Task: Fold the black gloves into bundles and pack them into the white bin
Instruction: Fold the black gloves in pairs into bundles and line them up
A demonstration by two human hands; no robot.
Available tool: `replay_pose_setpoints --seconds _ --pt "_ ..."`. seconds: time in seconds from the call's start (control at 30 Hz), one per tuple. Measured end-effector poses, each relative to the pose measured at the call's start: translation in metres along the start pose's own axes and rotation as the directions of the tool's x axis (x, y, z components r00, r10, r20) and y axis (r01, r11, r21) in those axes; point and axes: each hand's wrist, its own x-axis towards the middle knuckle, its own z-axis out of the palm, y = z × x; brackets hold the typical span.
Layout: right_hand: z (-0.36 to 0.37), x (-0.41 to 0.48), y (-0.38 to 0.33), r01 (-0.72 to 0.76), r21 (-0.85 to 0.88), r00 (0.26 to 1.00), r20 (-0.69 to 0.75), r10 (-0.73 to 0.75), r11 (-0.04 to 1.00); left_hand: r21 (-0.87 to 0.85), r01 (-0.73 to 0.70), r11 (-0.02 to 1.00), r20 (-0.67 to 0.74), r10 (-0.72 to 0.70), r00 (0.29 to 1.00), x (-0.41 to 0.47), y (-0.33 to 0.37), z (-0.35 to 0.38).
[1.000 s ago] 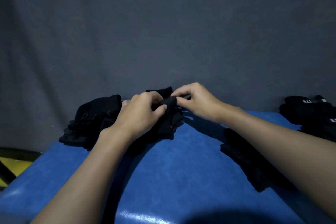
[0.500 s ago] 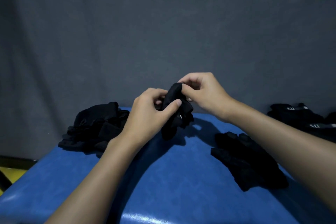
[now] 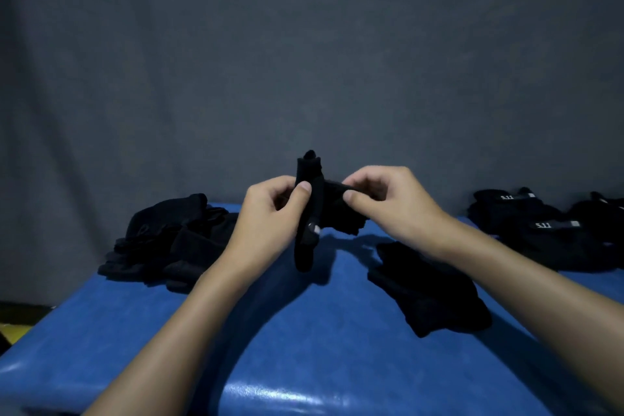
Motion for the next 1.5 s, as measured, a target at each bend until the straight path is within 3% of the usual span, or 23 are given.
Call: replay_pose_setpoints --seconds 0.2,0.37,0.53,0.73,0.93,1.13,1.33,1.5 --pt "-0.014 -0.003 -0.007 0.038 -0.071 0.995 -0.092 -0.044 0.997 -0.08 0.044 0.996 0.029 -0.042 0.999 -0.004 0.008 0.005" --pt "-0.019 -0.003 -0.015 0.066 -0.053 0.998 0.021 -0.065 0.996 0.119 -0.031 0.992 0.058 0.024 0.998 -0.003 -0.002 0.007" --pt "-0.02 -0.004 -0.011 0.099 -0.041 0.995 -0.002 -0.099 0.994 0.016 -0.048 0.999 0.057 0.047 0.997 -0.003 0.001 0.008" --pt "-0.027 -0.012 -0.005 0.016 0.045 0.999 0.045 -0.018 0.999 -0.164 0.022 0.986 0.019 -0.019 1.0 -0.001 0.005 0.005" --pt "-0.026 -0.013 -0.01 0.053 0.042 0.999 -0.003 -0.053 0.998 -0.057 0.017 0.998 0.169 -0.007 0.986 -0.005 0.008 0.006" --pt "-0.028 -0.018 -0.008 0.056 0.087 0.998 -0.019 -0.054 0.995 -0.113 0.001 0.994 0.113 0.012 0.994 -0.007 0.01 0.011" --pt "-0.032 -0.037 0.012 -0.052 0.331 0.995 -0.06 0.076 0.942 -0.298 0.095 0.95 0.054 -0.082 0.995 -0.009 0.013 0.018" --pt "-0.035 -0.049 0.019 -0.055 0.41 0.981 -0.147 0.125 0.911 -0.296 0.148 0.944 0.079 -0.13 0.988 -0.014 0.011 0.031"
